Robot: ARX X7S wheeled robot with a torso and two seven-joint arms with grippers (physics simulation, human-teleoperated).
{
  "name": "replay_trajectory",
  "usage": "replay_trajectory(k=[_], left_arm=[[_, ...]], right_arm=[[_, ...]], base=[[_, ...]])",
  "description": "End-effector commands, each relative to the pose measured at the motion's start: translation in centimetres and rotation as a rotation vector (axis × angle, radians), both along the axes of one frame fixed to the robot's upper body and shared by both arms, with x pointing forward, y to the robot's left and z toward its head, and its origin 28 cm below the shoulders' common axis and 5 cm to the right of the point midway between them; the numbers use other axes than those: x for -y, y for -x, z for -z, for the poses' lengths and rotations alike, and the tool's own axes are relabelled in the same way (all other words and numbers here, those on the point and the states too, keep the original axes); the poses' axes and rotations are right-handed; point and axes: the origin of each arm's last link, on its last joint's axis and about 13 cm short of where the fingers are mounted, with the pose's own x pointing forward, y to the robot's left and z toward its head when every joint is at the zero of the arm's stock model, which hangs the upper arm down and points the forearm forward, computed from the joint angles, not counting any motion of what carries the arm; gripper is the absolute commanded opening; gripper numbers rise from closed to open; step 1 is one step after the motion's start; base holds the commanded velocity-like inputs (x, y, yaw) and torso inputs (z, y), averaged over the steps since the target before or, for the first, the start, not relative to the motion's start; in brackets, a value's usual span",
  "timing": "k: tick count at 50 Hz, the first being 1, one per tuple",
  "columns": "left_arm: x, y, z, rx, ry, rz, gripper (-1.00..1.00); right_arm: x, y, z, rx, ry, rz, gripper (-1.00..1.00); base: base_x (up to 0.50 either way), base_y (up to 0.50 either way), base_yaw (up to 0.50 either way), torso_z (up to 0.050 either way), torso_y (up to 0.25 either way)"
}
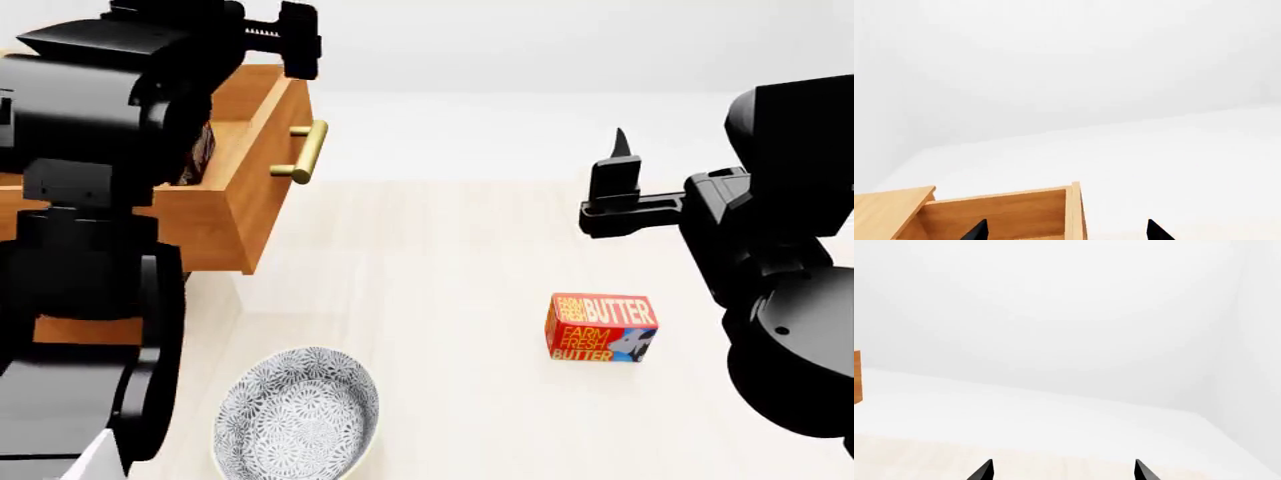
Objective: Put the chocolate pudding in the top drawer of the cabinet and close it.
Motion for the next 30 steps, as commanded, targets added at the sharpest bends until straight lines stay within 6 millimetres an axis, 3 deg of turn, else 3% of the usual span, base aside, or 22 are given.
replay_trajectory(k=[1,11,30], left_arm=[[3.4,2.5,1.0,0.009,0.002,0.197,1.0],[7.2,4.4,3.4,-0.039,-0.009,0.354,1.0],[11.4,3.7,8.1,-0.184,-0.049,0.409,1.0]], right_arm=[[0.0,0.1,0.0,0.0,0.001,-0.002,1.0],[0.3,0.3,0.0,0.004,-0.005,0.011,1.0],[0.8,0.3,0.8,-0.007,-0.019,0.019,1.0]], base=[[0.0,0.0,0.0,0.0,0.0],[0.0,0.0,0.0,0.0,0.0],[0.0,0.0,0.0,0.0,0.0]])
